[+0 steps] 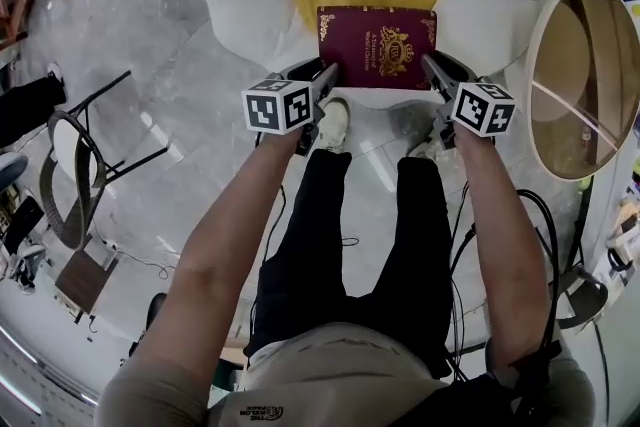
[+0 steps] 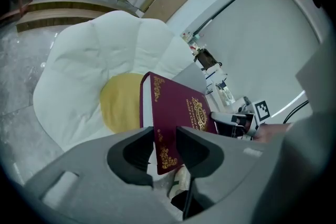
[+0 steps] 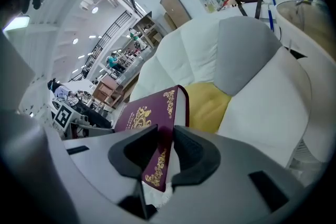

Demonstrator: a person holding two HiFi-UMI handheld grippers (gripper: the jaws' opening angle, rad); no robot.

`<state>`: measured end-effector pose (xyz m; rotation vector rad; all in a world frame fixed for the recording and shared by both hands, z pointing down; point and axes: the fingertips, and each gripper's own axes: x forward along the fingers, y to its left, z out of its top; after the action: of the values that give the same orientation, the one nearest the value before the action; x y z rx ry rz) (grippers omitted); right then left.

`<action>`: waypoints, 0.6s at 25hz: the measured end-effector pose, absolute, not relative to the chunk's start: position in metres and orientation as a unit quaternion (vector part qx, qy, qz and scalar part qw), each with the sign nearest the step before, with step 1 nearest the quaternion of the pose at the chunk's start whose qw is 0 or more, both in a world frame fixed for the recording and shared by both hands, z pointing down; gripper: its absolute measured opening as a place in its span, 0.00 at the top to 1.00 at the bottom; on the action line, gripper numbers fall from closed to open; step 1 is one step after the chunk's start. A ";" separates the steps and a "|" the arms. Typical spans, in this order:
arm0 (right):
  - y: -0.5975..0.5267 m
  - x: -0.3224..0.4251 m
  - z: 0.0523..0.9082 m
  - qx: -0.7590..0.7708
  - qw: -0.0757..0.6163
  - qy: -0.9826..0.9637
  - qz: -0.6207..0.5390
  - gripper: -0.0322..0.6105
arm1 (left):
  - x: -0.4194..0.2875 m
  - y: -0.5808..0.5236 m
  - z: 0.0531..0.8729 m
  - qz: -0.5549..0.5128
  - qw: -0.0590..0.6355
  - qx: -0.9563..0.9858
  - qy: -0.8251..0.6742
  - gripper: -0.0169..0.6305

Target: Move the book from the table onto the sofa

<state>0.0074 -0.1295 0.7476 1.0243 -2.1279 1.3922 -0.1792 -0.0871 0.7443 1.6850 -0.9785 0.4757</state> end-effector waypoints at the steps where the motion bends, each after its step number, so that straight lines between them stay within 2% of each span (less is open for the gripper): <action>1: -0.130 0.006 0.758 0.363 0.205 -0.760 0.498 0.79 | -0.181 -0.089 0.755 0.199 0.539 0.707 -0.412 0.77; 15: -0.129 0.005 0.909 0.334 0.259 -0.753 0.505 0.79 | -0.183 -0.098 0.902 0.203 0.549 0.690 -0.425 0.76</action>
<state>0.0049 -0.1291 0.9090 0.9062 -2.0401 1.3682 -0.1828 -0.0979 0.9024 1.6347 -1.0071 0.4805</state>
